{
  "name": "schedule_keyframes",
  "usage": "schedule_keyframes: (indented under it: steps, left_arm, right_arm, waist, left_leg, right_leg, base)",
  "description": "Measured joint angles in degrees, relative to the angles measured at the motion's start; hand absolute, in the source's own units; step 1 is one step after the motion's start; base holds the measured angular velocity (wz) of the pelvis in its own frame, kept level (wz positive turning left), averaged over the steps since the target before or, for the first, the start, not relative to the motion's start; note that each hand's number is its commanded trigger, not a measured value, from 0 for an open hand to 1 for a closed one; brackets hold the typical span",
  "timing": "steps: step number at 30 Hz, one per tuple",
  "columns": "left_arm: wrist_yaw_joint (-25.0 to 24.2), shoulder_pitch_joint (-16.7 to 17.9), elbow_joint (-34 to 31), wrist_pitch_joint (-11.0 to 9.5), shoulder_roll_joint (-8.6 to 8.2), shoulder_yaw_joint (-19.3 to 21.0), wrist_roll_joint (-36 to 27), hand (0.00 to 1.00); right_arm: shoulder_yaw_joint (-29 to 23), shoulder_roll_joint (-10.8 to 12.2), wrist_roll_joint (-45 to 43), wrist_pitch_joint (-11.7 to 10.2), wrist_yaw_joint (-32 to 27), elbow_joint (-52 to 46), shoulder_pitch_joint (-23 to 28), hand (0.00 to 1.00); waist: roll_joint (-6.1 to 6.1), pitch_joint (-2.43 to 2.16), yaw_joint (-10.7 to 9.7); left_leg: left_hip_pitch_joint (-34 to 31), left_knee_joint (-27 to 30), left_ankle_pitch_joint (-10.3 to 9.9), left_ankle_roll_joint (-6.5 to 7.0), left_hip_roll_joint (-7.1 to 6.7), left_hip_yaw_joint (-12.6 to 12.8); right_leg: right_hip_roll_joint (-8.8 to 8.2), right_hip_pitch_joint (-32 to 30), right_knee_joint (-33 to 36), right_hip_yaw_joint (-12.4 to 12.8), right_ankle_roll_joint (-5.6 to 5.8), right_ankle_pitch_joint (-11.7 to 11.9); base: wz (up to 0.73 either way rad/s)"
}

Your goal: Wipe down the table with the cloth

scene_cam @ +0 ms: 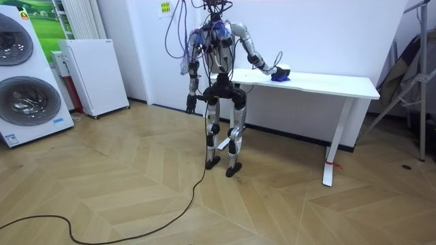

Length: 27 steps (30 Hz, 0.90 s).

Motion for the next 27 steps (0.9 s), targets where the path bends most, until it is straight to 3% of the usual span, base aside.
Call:
schedule_keyframes:
  steps: [2,3,4,6,10,13,15,17,18,20,21,23,24,27]
  left_arm:
    - [0.0,1.4,-0.5,0.3,0.02,4.8,0.0,0.00]
    - [0.0,1.6,-0.7,0.5,0.12,6.1,0.0,0.00]
    - [0.0,1.7,-1.2,0.7,0.39,7.9,0.0,0.00]
    - [0.1,1.6,-1.7,0.8,1.05,9.6,0.1,0.00]
    - [0.2,1.6,-1.8,0.4,0.97,9.8,-0.3,0.00]
    - [0.2,0.5,-1.8,0.0,0.71,8.7,-0.2,0.00]
    - [0.4,-0.1,-1.3,0.0,0.53,6.6,-0.2,0.00]
    - [0.4,-1.5,0.4,0.0,-0.43,5.3,-0.1,0.00]
    - [0.4,-1.7,0.5,0.1,-0.74,5.2,0.0,0.00]
    - [0.3,-2.0,0.8,0.4,-1.42,4.3,-0.2,0.00]
    - [0.3,-2.4,0.8,0.6,-1.64,4.2,-0.2,0.00]
    - [0.0,-4.3,0.7,0.7,-1.81,2.2,-0.1,0.00]
    - [-0.1,-4.7,0.5,0.7,-1.90,1.5,-0.1,0.00]
    - [-1.2,-5.5,-1.3,0.7,-2.18,0.3,-0.1,0.00]
  right_arm:
    - [-6.7,-0.2,6.4,-3.1,0.5,2.1,1.2,1.00]
    - [-8.4,-0.3,8.1,-3.7,0.8,2.4,1.7,1.00]
    - [-10.6,-0.6,10.8,-4.8,0.9,2.4,3.3,1.00]
    - [-12.2,-1.6,12.3,-4.9,0.8,4.8,4.1,1.00]
    - [-12.3,-2.3,12.7,-5.3,1.2,6.8,3.9,1.00]
    - [-11.4,-2.0,11.7,-4.8,1.3,7.0,2.2,1.00]
    - [-9.5,-1.5,11.3,-3.3,1.3,6.1,0.9,1.00]
    - [-6.2,-0.9,8.5,1.4,1.9,2.6,-0.9,1.00]
    - [-4.7,-0.5,7.2,2.6,2.4,1.1,-1.4,1.00]
    - [4.1,2.5,-0.1,6.8,7.8,-9.2,-2.8,1.00]
    - [7.2,3.0,-1.9,7.3,9.7,-12.3,-2.8,1.00]
    - [19.1,6.4,-11.2,7.4,16.4,-20.5,-6.4,1.00]
    - [21.3,7.2,-12.8,6.6,18.0,-20.5,-8.3,1.00]
    - [26.6,8.7,-14.4,4.8,24.8,-20.2,-16.8,1.00]
  waist:
    - [0.02,-0.92,-3.1]
    - [-0.01,-0.97,-4.1]
    - [0.00,-1.27,-5.2]
    - [-0.04,-1.36,-5.6]
    - [-0.22,-1.28,-5.8]
    - [-0.07,-1.18,-4.4]
    - [0.15,-1.01,-3.5]
    - [0.33,-0.76,-0.6]
    - [0.45,-0.63,0.0]
    - [0.34,-0.28,0.8]
    - [0.30,-0.21,1.4]
    - [0.07,0.69,3.6]
    - [0.03,0.90,3.7]
    - [-0.07,1.08,7.9]
  left_leg:
    - [-0.9,0.3,0.1,0.52,-0.70,-0.1]
    - [-1.0,0.3,0.1,0.58,-0.61,0.9]
    - [-0.9,0.2,0.2,0.63,-0.21,3.5]
    - [1.0,-0.9,0.3,0.77,0.18,4.5]
    - [2.5,-1.7,0.1,0.98,0.20,4.8]
    - [2.7,-2.1,0.0,0.96,0.34,5.9]
    - [2.7,-2.2,0.0,0.93,0.37,6.0]
    - [2.6,-2.6,0.0,0.86,0.42,6.0]
    - [2.5,-2.6,0.0,0.78,0.49,5.7]
    - [1.7,-2.6,-0.2,0.15,0.54,4.7]
    - [1.5,-2.5,-0.2,0.09,0.50,4.2]
    - [0.3,-2.0,0.1,-0.35,0.39,1.4]
    - [-0.1,-1.7,0.3,-0.24,0.30,0.8]
    - [-1.8,-1.7,1.3,-0.39,-0.46,-2.1]
  right_leg:
    - [-0.47,0.4,0.0,0.1,0.28,-0.2]
    - [-0.62,0.7,-0.1,0.1,0.39,-0.3]
    - [-0.95,1.2,0.1,0.5,0.76,-0.5]
    - [-1.00,2.1,1.1,2.2,0.84,-0.5]
    - [-0.94,3.3,1.2,2.6,0.93,-0.3]
    - [-0.92,2.9,1.1,3.0,0.94,-0.3]
    - [-0.81,2.7,1.1,3.2,0.95,-0.3]
    - [-0.52,1.4,1.1,3.0,0.85,-0.3]
    - [-0.36,1.0,1.2,2.7,0.52,-0.1]
    - [0.30,-0.5,1.4,1.1,-0.31,0.6]
    - [0.42,-0.9,1.6,0.7,-0.41,0.7]
    - [0.67,-1.7,2.0,-1.9,-0.67,0.8]
    - [0.64,-1.8,2.0,-2.0,-0.72,0.8]
    - [0.59,-2.0,1.2,-1.8,-1.00,0.5]
  base:
    - [0.58]
    - [0.77]
    - [0.65]
    - [0.32]
    - [-0.05]
    - [-0.28]
    - [-0.43]
    - [-0.80]
    - [-0.84]
    - [-0.58]
    - [-0.34]
    - [0.17]
    - [0.61]
    - [0.77]
